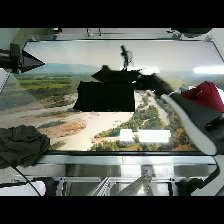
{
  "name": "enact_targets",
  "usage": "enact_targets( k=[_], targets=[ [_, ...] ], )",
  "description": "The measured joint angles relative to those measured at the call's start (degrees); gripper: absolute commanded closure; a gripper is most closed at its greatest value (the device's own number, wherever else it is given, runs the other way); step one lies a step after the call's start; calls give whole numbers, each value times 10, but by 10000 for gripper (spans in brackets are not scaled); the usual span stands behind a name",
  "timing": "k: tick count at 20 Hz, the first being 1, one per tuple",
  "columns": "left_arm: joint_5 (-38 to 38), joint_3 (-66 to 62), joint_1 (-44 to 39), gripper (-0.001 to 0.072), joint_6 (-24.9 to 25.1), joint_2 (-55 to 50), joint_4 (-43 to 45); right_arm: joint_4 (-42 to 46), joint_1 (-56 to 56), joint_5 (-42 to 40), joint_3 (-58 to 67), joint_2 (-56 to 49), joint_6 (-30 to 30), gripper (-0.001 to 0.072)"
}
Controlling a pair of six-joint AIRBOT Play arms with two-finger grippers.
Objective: Fold the shirts.
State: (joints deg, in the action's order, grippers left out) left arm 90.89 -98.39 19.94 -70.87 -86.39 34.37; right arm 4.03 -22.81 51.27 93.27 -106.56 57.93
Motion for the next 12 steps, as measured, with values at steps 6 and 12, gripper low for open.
enact_targets(
  k=[6,12],
  targets=[
    [4,97,20,689,19,89,0,157,137,179,-72,111,86,685],
    [-46,343,57,690,30,268,0,216,219,130,-225,190,38,6]
  ],
)
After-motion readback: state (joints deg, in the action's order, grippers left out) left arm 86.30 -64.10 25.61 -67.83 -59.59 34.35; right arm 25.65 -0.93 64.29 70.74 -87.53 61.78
